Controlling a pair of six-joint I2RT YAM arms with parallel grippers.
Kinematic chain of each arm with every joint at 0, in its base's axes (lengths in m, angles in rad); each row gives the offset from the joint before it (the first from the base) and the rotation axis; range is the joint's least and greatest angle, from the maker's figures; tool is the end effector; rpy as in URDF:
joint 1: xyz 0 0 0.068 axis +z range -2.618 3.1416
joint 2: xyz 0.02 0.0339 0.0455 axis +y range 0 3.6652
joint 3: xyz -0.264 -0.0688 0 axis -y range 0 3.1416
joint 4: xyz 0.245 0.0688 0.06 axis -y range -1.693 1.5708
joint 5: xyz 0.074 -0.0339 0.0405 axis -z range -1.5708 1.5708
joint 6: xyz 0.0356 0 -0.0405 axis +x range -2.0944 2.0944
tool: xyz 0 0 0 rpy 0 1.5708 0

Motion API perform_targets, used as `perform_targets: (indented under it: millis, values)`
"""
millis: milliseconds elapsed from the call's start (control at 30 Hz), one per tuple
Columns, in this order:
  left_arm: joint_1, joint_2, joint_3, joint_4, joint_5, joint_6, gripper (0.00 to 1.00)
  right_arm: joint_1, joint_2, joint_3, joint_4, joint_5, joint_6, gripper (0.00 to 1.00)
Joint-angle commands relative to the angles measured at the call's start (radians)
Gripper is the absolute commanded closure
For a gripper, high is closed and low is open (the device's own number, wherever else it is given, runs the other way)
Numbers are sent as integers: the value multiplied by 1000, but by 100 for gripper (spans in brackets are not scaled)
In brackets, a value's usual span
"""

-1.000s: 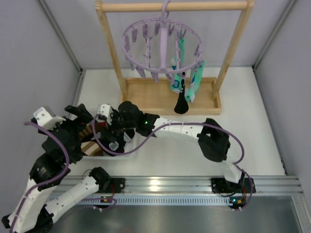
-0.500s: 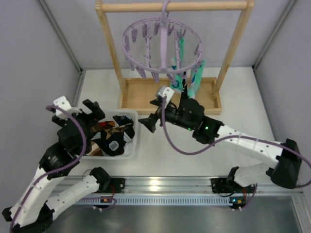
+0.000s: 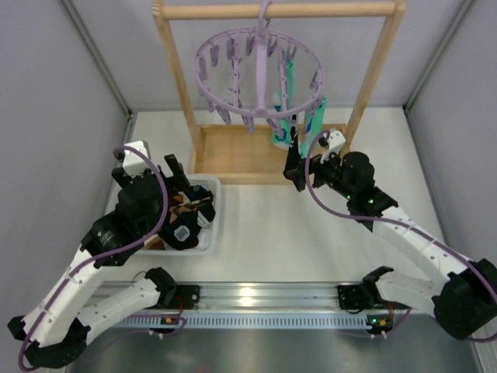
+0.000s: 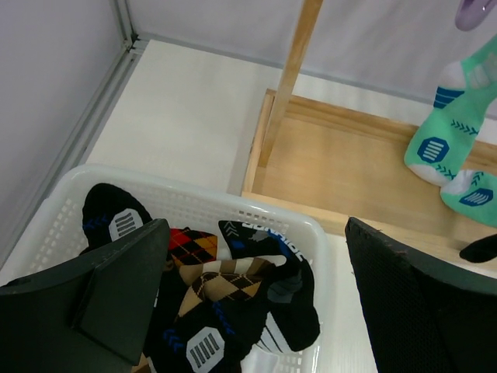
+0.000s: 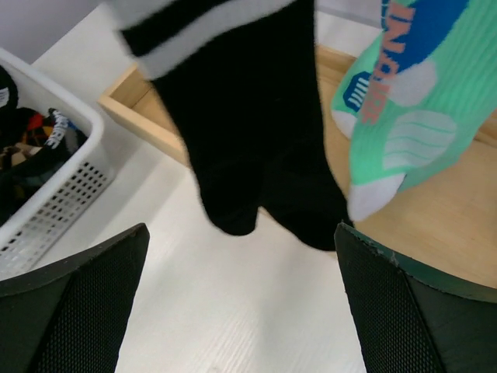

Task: Remove the socks clipped to the hanger

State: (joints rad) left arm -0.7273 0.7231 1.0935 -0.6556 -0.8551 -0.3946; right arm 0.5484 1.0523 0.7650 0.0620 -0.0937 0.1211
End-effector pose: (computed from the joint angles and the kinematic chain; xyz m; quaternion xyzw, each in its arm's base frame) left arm 0.1091 -0.0611 0.4054 -0.1245 0.7595 -0.0092 0.6384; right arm 0.2097 0.1320 0.3065 -0.1942 0.7573 0.2391 0.5759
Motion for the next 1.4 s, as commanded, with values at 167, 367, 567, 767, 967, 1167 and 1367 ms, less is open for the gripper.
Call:
perform_targets:
  millis: [167,367,567,767,967,1167,1367]
  values:
    - [0,22,34,14,70,59,2,-165,245,52,283,-369,-174,4]
    - [0,32,34,16,94,65,2,-173,406,160,314,-444,-224,5]
    - [0,38,34,16,102,66,2,-173,498,224,392,-581,-176,8]
    - [2,44,36,14,102,66,2,-130,492,207,463,-584,-169,9]
    - [2,50,39,16,113,63,2,-122,511,174,518,-586,-127,42]
    - [2,55,78,16,162,40,2,-110,471,73,688,-557,14,84]
    - [0,94,186,14,272,-30,2,-10,382,14,688,-361,14,100]
